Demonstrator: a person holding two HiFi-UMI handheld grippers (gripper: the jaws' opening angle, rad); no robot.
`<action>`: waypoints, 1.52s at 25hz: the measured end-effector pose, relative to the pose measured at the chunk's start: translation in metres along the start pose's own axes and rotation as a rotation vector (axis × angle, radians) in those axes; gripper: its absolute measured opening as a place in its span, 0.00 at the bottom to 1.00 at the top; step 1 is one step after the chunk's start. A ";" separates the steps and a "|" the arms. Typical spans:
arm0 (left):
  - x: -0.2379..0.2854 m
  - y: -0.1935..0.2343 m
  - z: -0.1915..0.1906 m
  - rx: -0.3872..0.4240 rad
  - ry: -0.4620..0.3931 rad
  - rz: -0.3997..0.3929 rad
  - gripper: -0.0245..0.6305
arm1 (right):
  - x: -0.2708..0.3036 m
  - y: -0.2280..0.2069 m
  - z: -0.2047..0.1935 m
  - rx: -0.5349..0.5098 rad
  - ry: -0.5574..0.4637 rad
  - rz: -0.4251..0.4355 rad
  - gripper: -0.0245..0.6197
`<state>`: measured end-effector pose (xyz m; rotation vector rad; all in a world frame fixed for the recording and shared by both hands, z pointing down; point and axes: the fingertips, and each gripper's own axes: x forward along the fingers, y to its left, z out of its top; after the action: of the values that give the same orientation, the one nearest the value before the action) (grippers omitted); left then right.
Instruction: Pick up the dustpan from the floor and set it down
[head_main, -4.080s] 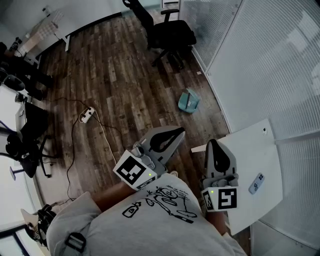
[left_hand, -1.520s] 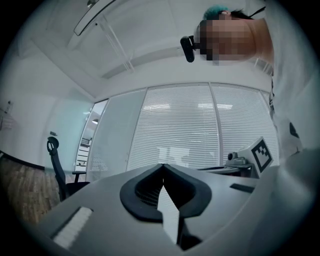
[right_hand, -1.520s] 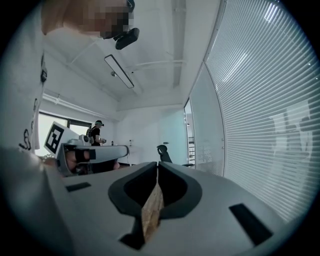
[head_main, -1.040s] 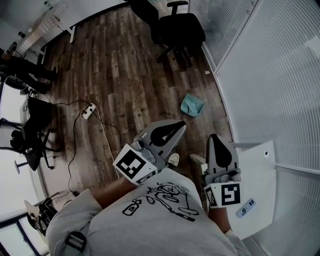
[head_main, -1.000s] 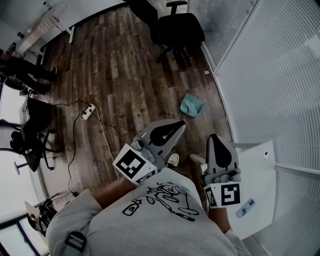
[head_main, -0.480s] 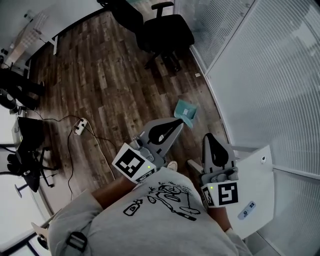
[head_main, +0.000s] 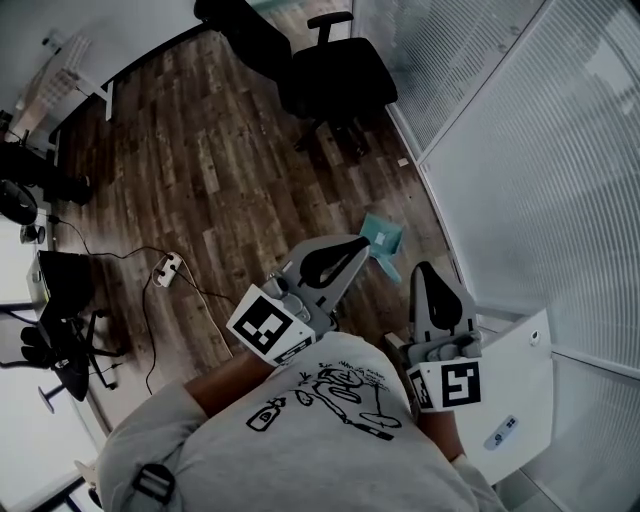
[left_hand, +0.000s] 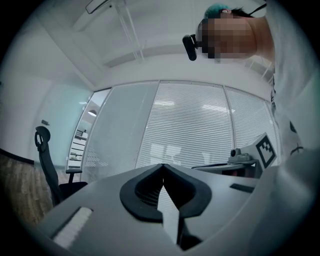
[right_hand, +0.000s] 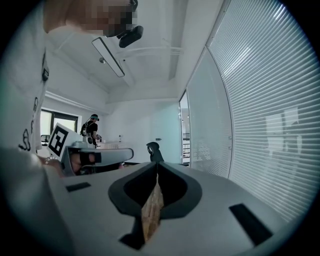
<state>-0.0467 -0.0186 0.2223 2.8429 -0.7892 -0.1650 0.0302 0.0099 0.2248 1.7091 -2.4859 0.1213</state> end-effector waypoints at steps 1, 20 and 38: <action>0.000 0.006 0.001 -0.001 0.001 -0.003 0.04 | 0.006 0.002 0.001 0.001 0.001 -0.002 0.05; 0.050 0.006 0.001 0.002 -0.009 -0.002 0.04 | 0.021 -0.048 0.007 -0.029 -0.010 0.005 0.05; 0.066 -0.012 -0.021 -0.009 0.031 0.008 0.04 | 0.001 -0.072 -0.010 -0.008 -0.003 -0.006 0.05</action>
<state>0.0187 -0.0396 0.2367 2.8261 -0.7913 -0.1230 0.0973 -0.0155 0.2351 1.7152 -2.4794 0.1075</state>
